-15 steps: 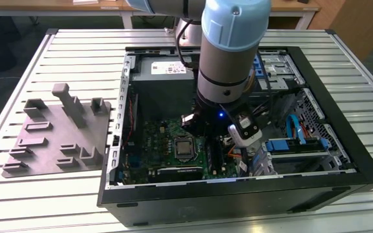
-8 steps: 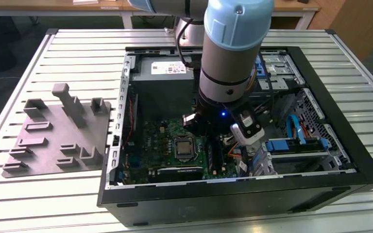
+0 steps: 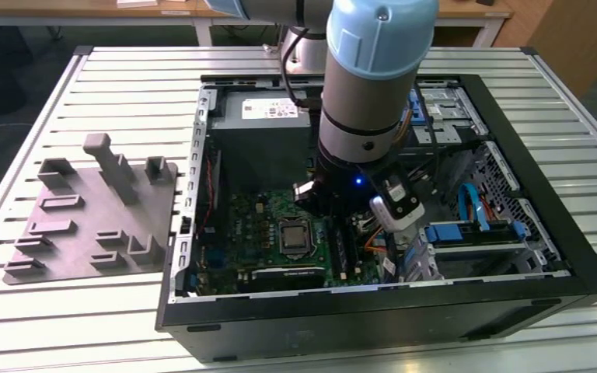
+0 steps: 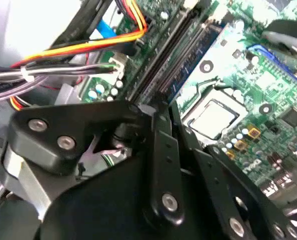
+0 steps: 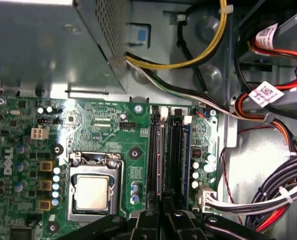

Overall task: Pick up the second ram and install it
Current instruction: 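Insert the second ram into the second slot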

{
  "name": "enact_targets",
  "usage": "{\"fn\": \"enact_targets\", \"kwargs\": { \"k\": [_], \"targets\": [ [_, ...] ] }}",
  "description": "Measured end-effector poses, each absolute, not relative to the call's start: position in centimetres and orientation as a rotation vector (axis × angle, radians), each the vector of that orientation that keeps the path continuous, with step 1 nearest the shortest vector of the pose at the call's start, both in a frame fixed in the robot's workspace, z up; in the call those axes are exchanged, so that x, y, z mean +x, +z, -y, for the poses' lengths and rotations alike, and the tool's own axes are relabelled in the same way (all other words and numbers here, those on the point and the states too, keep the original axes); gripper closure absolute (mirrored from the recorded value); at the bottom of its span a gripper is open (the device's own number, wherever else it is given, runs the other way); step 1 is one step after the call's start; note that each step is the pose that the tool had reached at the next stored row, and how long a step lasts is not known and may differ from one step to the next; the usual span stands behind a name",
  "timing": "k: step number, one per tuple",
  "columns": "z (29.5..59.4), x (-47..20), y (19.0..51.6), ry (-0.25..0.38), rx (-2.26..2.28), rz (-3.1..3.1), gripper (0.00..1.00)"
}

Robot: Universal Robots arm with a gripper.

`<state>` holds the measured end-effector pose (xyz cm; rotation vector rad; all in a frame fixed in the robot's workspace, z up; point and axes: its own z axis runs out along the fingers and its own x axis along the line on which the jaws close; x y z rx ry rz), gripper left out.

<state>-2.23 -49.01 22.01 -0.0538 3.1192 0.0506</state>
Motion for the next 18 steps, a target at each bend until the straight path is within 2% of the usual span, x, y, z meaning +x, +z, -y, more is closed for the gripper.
{"fn": "enact_targets", "kwargs": {
  "k": [4, 8, 18],
  "targets": [
    [49.01, -2.23, 21.95, 0.052, -0.067, -3.119, 0.86],
    [49.01, -2.25, 21.94, 0.096, -0.070, -3.117, 0.86],
    [49.01, -2.33, 21.81, 0.098, -0.070, -3.117, 0.86]
  ]
}}
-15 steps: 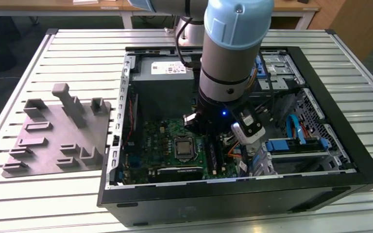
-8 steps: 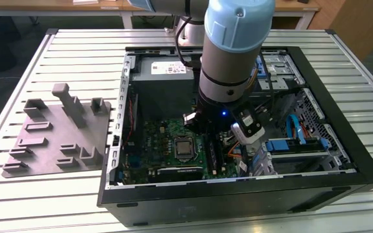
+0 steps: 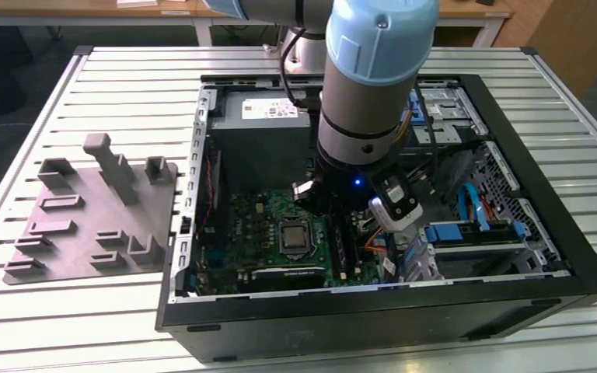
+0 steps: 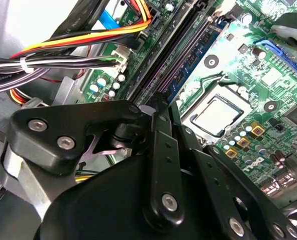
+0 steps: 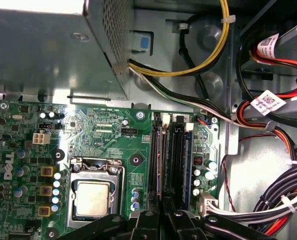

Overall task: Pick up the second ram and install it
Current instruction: 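Insert the second ram into the second slot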

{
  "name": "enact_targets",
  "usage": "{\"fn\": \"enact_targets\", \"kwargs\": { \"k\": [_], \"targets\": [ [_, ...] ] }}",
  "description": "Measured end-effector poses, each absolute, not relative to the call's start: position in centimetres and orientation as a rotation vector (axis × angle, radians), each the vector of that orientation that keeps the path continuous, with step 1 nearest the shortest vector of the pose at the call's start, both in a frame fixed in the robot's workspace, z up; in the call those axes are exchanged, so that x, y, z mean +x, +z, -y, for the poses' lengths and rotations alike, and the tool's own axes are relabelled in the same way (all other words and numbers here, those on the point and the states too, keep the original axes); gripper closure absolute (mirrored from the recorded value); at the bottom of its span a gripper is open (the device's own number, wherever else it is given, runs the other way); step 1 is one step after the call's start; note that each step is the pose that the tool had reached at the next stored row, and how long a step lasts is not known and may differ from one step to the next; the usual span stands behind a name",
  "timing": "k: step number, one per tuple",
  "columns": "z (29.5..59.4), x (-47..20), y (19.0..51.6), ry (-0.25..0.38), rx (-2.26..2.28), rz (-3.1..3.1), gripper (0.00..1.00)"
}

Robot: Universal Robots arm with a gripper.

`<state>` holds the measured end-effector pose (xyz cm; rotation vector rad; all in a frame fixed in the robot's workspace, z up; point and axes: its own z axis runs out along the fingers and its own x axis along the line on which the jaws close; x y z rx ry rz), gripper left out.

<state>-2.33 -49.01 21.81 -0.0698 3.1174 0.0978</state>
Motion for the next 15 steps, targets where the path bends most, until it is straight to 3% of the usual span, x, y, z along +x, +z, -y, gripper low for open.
{"fn": "enact_targets", "kwargs": {
  "k": [15],
  "targets": [
    [49.09, -2.37, 21.23, 0.098, -0.054, -3.117, 0.86]
  ]
}}
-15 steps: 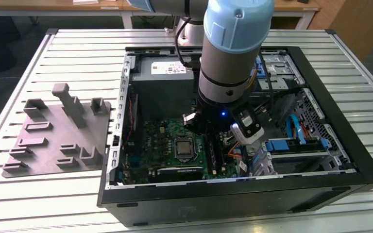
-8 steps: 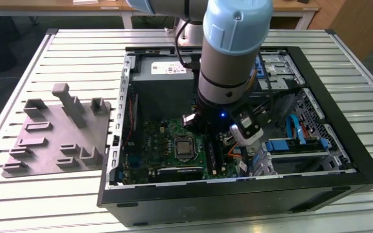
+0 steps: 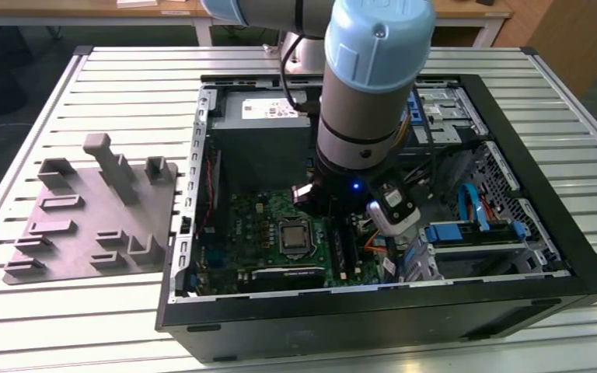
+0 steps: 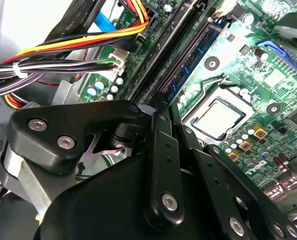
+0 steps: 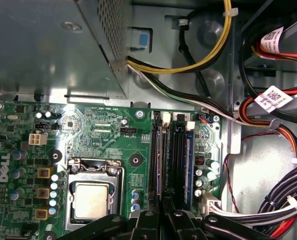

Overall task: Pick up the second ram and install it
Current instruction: 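Insert the second ram into the second slot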

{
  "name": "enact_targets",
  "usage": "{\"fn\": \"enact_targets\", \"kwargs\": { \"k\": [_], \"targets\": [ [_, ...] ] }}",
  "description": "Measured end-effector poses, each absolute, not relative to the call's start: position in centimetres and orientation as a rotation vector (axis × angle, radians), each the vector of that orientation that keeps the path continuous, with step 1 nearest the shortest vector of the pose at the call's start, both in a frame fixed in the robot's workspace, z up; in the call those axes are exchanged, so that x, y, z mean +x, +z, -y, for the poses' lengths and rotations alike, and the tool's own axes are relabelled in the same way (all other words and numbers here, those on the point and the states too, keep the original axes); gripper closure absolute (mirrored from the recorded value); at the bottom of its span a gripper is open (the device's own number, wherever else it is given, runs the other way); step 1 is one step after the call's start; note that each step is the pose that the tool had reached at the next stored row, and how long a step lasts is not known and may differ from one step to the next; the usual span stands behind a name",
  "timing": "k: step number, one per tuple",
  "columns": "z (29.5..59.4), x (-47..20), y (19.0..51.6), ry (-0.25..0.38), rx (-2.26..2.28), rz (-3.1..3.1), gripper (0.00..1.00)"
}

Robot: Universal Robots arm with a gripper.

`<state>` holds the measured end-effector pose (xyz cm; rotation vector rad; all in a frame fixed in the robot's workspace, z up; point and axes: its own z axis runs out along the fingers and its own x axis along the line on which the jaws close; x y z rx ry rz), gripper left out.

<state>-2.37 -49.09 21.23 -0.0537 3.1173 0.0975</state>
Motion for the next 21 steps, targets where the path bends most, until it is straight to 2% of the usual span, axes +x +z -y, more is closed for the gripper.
{"fn": "enact_targets", "kwargs": {
  "k": [21],
  "targets": [
    [49.31, -2.36, 21.16, 0.096, -0.051, -3.117, 0.86]
  ]
}}
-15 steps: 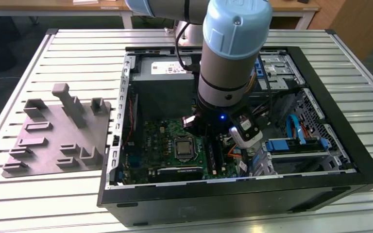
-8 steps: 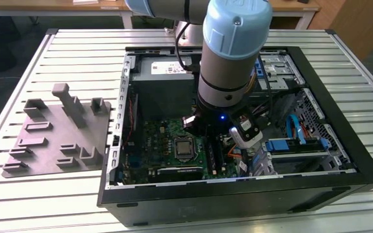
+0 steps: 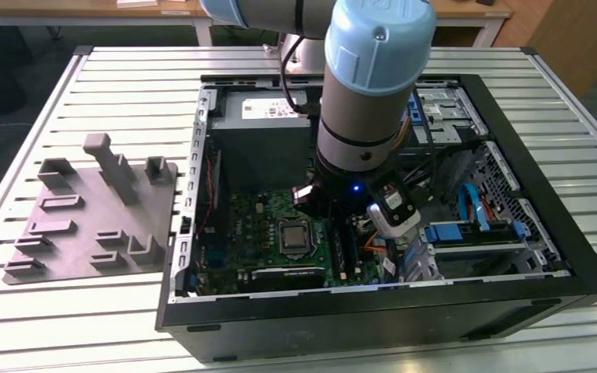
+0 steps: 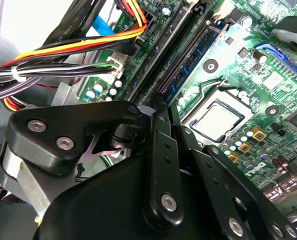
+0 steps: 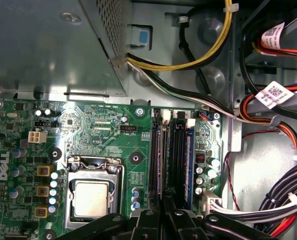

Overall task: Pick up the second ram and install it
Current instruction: 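Insert the second ram into the second slot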

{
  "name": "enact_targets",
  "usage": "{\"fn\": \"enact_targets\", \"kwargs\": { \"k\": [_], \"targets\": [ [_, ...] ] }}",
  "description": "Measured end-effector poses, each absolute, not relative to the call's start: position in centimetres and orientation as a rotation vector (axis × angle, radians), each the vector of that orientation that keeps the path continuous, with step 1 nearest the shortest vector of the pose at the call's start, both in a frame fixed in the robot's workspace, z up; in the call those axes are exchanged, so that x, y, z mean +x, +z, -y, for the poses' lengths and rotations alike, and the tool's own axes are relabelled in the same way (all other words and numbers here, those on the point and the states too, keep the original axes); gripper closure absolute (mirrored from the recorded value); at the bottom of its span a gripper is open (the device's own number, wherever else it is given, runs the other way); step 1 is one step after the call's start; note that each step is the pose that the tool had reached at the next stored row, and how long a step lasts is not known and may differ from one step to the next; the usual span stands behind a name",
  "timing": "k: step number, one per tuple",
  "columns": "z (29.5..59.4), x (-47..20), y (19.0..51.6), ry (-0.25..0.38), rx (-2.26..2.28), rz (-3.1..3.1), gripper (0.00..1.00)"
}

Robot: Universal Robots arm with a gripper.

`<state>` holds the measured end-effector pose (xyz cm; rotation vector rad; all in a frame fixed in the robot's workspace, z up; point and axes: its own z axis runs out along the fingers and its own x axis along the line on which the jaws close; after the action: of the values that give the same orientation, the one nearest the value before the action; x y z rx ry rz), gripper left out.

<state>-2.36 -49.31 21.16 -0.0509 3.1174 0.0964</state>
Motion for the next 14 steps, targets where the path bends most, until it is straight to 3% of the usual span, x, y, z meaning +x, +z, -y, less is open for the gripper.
{"fn": "enact_targets", "kwargs": {
  "k": [14],
  "targets": [
    [49.32, -1.86, 21.18, 0.097, -0.017, -3.118, 0.86]
  ]
}}
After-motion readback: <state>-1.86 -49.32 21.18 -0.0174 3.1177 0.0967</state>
